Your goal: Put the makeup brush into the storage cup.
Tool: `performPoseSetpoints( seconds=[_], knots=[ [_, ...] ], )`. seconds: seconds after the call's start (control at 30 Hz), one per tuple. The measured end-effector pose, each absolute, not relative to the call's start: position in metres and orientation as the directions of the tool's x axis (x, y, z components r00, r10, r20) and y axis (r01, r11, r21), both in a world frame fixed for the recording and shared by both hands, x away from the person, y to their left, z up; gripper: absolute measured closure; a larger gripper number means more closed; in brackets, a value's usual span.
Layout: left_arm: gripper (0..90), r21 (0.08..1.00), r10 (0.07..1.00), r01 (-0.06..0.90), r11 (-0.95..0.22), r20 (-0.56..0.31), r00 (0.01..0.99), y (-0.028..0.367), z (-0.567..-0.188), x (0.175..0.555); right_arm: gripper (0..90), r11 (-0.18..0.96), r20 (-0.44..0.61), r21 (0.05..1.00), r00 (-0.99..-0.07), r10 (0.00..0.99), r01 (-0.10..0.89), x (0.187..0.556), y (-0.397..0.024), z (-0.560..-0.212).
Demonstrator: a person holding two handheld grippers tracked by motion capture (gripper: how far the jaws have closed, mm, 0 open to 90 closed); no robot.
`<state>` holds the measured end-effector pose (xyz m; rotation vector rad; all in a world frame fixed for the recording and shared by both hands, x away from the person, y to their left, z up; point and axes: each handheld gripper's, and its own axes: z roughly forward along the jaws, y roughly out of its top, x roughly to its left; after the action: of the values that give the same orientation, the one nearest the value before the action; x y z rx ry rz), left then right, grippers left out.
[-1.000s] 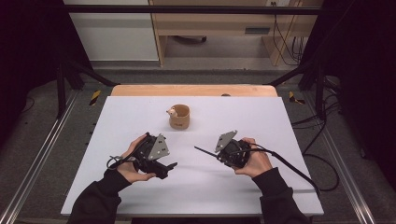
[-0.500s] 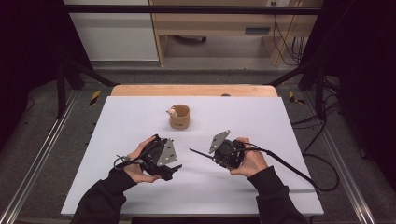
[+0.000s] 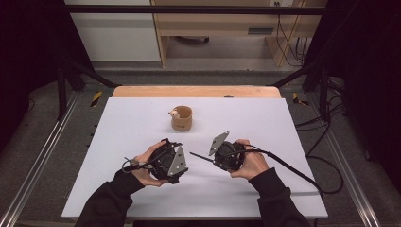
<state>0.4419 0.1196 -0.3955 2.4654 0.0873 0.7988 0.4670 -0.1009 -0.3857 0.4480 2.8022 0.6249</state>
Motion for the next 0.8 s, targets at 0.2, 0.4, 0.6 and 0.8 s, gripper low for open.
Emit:
performPoseSetpoints(
  seconds=[0.2,0.4,0.6,0.8],
  knots=[
    [22.7,0.500,0.197,-0.128,-0.856,0.546,0.815,0.116,-0.396,0.441,83.6,0.860,-0.155,0.448,-0.926,0.343,0.244,0.467,-0.100,-0.386],
    [24.5,0.477,0.150,-0.170,-0.863,0.561,0.814,0.112,-0.398,0.440,83.5,0.859,-0.141,0.447,-0.929,0.341,0.247,0.468,-0.099,-0.386],
    [26.7,0.463,0.138,-0.192,-0.865,0.588,0.797,0.108,-0.401,0.438,83.6,0.856,-0.114,0.444,-0.931,0.347,0.265,0.470,-0.100,-0.384],
    [29.9,0.439,0.103,-0.235,-0.867,0.620,0.778,0.105,-0.401,0.435,83.6,0.856,-0.106,0.446,-0.935,0.340,0.261,0.470,-0.099,-0.384]
  ],
)
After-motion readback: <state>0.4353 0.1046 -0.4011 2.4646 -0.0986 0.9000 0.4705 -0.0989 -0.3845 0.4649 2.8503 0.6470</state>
